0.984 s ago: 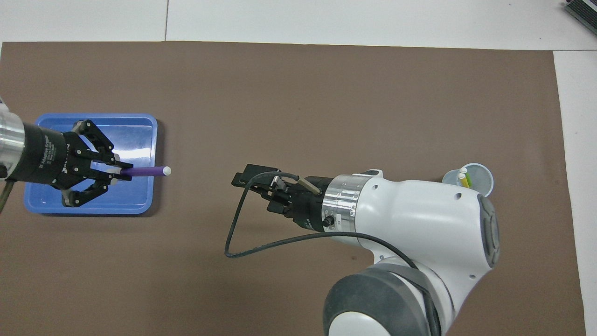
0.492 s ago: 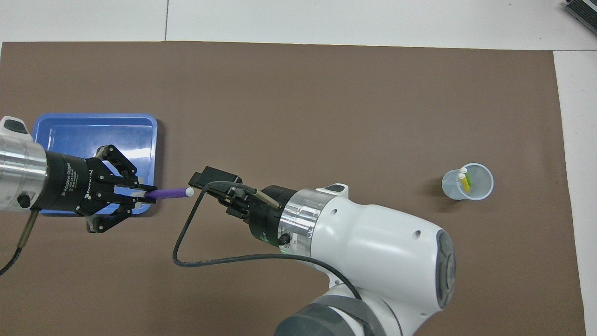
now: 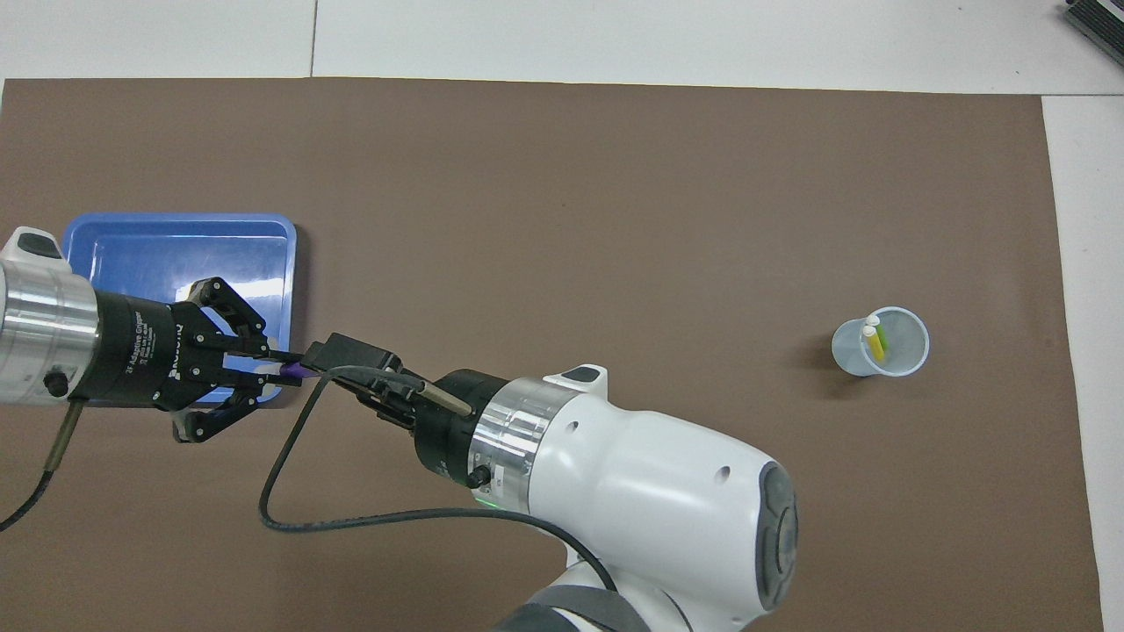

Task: Transfer and insert pens with both arms
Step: 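Grasp the purple pen tip with the right gripper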

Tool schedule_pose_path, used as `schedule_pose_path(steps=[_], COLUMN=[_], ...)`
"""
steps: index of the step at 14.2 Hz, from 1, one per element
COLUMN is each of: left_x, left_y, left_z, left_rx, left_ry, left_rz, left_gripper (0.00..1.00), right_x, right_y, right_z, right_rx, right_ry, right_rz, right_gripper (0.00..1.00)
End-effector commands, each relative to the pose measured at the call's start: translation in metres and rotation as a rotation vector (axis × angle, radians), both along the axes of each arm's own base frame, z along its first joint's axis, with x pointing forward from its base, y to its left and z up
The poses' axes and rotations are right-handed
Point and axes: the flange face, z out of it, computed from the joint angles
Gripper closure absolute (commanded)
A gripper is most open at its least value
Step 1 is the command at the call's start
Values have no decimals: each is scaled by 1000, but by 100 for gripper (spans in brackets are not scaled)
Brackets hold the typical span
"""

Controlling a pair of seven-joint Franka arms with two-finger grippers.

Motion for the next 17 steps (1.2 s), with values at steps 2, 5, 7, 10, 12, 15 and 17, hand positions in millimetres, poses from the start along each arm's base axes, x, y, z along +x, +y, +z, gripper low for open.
schedule_pose_path(steps=[2,5,7,10,12,15,17], left_x=[-12,-13,-15,-16,-18,-18,-19], left_y=[-5,-5,-5,-5,-5,-5,-6], left_z=[2,0,0,0,2,0,1], left_rx=[-12,-11,-10,-10,-9,-8,-8], left_ry=[-8,-3,-2,-1,-4,-2,-6], left_rz=[23,26,25,24,23,25,21], left_gripper=[100,100,100,100,100,100,100], right_x=[12,14,16,18,19,21,23], right_y=[-2,-4,-5,-5,-5,-6,-8], right_z=[0,-1,-3,-9,-9,-12,-12], right_rx=[-7,-8,-9,-13,-13,-12,-12], right_ry=[-46,-43,-40,-32,-32,-22,-22], right_rz=[2,-2,-5,-6,-8,-13,-16], right_gripper=[23,59,76,84,86,100,100])
